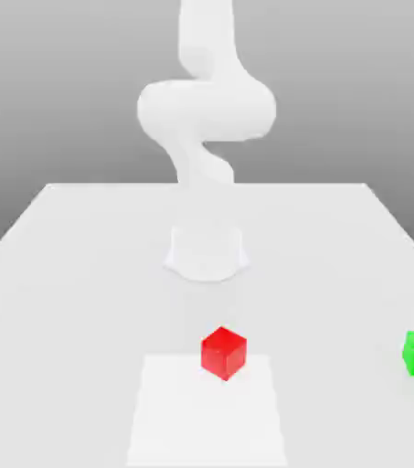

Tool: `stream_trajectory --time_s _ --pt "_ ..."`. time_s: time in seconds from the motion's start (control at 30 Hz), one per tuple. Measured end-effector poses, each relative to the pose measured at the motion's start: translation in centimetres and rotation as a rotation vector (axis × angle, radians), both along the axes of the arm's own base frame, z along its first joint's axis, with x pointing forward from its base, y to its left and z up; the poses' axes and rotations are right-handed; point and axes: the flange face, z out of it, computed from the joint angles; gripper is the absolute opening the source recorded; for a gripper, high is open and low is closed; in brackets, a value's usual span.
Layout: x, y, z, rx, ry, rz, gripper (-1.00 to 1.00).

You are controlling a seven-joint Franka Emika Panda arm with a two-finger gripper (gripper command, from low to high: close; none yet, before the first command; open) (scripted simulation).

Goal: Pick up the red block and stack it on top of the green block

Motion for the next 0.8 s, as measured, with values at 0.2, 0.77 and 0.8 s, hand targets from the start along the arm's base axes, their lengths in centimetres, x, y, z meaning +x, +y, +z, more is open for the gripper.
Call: stream_trajectory --time_s 0.2,0.77,0.8 --pt "4.0 1.0 -14.9 0.113 0.222 -0.153 0.0" --pt "-4.6 2.3 -50.7 0.221 0.7 -0.59 0.0" --pt "-4.7 2.3 -51.4 0.221 0.701 -0.59 -1.0"
